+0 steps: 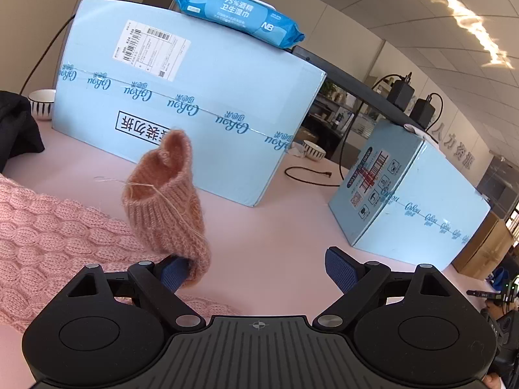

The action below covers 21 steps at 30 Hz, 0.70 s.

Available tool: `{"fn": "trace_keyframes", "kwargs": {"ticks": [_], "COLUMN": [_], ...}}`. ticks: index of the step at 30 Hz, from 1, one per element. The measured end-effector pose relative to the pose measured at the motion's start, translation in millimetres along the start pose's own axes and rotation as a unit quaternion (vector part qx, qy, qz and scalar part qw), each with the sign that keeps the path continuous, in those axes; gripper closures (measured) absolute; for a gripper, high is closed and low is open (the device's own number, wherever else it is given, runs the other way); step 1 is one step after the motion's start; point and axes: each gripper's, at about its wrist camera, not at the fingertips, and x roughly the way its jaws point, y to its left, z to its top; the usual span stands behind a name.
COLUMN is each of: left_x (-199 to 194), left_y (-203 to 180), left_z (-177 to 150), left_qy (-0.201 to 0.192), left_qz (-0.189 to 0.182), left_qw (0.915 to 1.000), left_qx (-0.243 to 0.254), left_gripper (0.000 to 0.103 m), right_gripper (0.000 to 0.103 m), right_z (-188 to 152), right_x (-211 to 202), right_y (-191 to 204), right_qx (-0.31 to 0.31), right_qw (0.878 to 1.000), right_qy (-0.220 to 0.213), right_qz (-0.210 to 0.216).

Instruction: Fold clothes

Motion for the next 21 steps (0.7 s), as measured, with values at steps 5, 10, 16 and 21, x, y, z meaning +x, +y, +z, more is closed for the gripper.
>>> {"fn": "trace_keyframes", "kwargs": {"ticks": [5,10,16,21], "left_x": [12,17,23,34], "left_y": [-8,-16,-30,-34], "left_z": [-7,-11,-20,-26], "left_qy": [0.009,0.019,0.027,0.046], "left_qz": [-0.008,-0.024,-0.028,-0.034], "left_qw": [0.9998,0.9991,0.9975,0.9970], "left_qx": [0.018,0.028,0.058,0.052], "left_gripper": [0.012,0.012,0.012,0.012], "right_gripper": [0.000,0.000,0.000,0.000], "right_z": [0,-2,-4,-7], "right_x": [-8,-6,-2,-2], "right_y": [-4,-12,-17,-19], "right_qx": [-0.009,0.010,0.027,0.030], "right_qw": [1.000,1.000,0.999,0.999], "right_qy": [-0.004,0.001,0.009,0.011], "right_qz": [-0.015,-0.016,-0.015,-0.013]}}
